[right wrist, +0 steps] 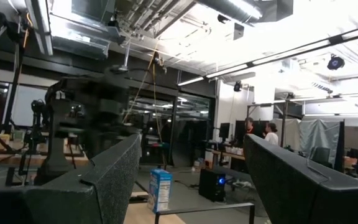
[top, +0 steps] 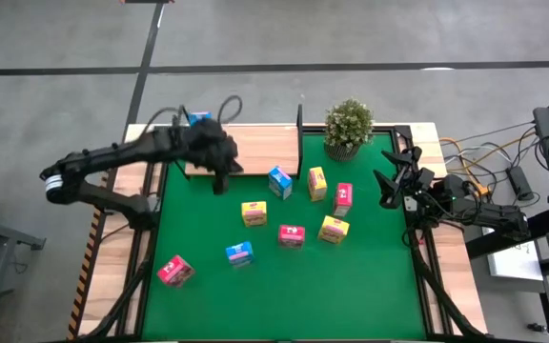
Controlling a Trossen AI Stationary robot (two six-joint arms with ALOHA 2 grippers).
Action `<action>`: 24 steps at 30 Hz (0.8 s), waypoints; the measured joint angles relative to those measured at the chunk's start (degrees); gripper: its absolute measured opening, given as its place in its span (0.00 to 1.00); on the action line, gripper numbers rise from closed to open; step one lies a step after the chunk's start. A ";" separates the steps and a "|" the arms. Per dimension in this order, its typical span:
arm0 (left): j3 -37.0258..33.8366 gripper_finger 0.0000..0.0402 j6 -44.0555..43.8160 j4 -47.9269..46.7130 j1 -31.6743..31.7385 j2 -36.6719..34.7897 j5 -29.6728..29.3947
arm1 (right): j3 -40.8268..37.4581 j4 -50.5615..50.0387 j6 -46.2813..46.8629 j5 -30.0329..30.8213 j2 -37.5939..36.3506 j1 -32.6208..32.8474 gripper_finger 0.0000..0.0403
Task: Stack cereal on shelf
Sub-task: Put the left yellow cereal box on the shelf
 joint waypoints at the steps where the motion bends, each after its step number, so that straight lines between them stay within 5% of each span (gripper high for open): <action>1: -1.00 0.00 -2.08 1.42 -2.10 -0.42 -0.91 | 0.00 -0.01 0.22 0.00 -0.01 -0.02 0.68; 9: -3.19 0.00 -12.23 7.46 -15.79 1.43 -11.02 | 0.00 -0.49 1.96 0.00 0.03 -0.02 0.68; 14: -2.93 0.01 -11.84 7.75 -18.97 4.01 -9.71 | 0.00 -1.23 5.03 0.00 0.03 0.00 0.68; 24: -2.93 0.27 -13.09 7.86 -19.00 5.87 -9.94 | 0.00 -3.74 9.22 -0.01 0.03 0.00 0.68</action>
